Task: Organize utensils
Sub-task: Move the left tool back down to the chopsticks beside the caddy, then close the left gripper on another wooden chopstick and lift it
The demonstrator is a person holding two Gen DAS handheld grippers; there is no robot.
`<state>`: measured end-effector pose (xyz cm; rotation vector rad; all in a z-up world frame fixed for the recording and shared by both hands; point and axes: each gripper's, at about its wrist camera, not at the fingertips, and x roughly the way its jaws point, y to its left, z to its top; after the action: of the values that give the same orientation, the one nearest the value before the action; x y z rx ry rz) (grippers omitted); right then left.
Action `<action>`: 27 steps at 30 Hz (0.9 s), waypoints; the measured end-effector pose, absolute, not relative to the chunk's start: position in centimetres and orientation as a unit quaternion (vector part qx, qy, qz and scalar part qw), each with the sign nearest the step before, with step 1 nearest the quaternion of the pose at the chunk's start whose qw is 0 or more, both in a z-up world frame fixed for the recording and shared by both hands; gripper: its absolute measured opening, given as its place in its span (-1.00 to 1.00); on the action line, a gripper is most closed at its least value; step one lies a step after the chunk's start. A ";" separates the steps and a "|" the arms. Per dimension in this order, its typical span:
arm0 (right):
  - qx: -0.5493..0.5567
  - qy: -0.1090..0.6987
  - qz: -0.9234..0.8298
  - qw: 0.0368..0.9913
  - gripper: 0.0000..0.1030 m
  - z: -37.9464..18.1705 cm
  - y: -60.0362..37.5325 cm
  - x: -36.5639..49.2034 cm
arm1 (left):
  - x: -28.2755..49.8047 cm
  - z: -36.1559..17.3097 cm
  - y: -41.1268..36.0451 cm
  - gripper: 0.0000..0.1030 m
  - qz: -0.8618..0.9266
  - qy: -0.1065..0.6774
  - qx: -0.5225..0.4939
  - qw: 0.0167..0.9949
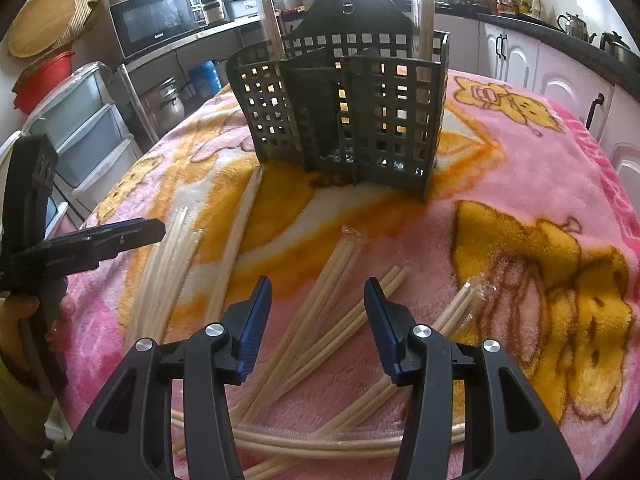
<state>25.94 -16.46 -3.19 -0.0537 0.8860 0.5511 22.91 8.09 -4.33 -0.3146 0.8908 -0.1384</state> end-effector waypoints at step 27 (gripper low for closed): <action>-0.038 0.463 0.260 0.846 -0.21 -4.6 -14.5 30.9 | 28.1 -5.1 8.9 -0.85 -0.052 0.449 -0.140 0.881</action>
<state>30.86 -14.50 -4.65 -0.0802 0.9772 0.5478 28.06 8.87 -5.05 -0.2927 0.9350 -0.1082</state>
